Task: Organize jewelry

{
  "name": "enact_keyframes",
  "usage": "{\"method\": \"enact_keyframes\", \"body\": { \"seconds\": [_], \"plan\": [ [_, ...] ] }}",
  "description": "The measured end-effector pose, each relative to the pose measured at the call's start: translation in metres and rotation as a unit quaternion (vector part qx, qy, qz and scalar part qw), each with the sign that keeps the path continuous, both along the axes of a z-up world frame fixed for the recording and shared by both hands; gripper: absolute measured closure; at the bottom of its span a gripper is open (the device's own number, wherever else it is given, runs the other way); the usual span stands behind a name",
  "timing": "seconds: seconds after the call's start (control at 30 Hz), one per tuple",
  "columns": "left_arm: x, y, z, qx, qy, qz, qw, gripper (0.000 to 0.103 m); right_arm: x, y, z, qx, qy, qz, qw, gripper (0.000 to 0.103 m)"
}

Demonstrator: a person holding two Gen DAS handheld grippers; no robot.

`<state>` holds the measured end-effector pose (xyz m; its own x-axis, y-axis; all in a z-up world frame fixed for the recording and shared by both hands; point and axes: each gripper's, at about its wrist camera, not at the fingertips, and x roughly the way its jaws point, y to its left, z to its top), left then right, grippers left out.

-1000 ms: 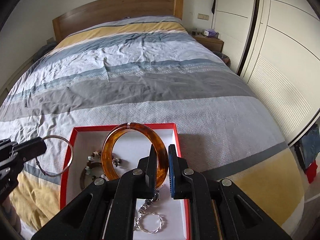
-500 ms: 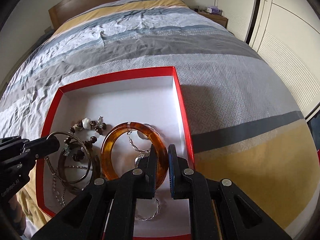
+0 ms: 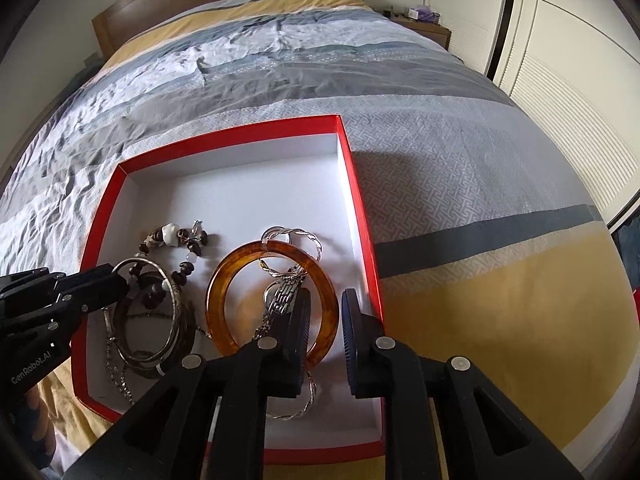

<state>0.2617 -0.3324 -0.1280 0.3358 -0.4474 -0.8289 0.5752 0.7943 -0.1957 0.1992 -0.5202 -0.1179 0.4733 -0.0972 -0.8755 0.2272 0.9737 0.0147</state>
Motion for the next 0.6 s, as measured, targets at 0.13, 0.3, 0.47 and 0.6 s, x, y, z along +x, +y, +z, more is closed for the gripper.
{"method": "enact_keyframes", "body": {
  "seconds": [0.13,0.3,0.47,0.6],
  "plan": [
    [-0.006,0.003,0.013,-0.002,-0.015,0.006,0.9999,0.062,-0.008,0.009,0.012,-0.012,-0.006,0.002,1.000,0.060],
    [-0.022,0.018,0.034,-0.006,-0.030,0.014,0.9994,0.061,-0.028,0.018,0.034,-0.024,-0.017,0.004,1.000,0.057],
    [-0.051,0.050,0.062,-0.010,-0.063,0.047,0.9969,0.057,-0.056,0.034,0.064,-0.026,-0.039,0.004,0.999,0.052],
    [-0.081,0.082,0.087,-0.006,-0.093,0.078,0.9926,0.056,-0.082,0.059,0.092,-0.026,-0.062,0.017,0.998,0.044]
  ]
}}
